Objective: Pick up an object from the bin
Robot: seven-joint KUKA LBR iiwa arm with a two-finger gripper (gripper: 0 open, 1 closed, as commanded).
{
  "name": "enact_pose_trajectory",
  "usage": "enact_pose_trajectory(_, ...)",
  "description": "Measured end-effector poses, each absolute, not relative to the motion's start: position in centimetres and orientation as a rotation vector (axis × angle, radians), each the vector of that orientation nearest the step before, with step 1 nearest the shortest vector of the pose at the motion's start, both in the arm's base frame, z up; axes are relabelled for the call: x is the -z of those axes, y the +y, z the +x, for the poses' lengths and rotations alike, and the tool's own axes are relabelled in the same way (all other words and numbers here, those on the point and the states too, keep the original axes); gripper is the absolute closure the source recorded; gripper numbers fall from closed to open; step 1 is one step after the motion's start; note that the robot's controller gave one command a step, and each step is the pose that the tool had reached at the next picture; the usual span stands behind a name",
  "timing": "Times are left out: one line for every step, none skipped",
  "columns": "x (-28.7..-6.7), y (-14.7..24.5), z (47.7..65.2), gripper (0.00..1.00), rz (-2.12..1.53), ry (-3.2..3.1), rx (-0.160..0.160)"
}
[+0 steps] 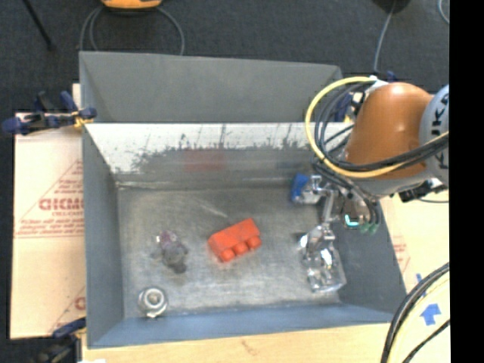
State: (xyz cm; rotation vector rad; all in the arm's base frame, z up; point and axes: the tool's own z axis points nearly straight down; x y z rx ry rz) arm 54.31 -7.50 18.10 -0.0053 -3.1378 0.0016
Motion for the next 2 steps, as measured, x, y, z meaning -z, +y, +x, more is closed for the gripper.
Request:
enact_pose_trajectory(-7.1,-0.6,58.0,0.00,0.107,-3.149,-0.005)
enact_pose_trajectory(-10.1,3.4,56.2,0.00,0.398,-3.120,0.001)
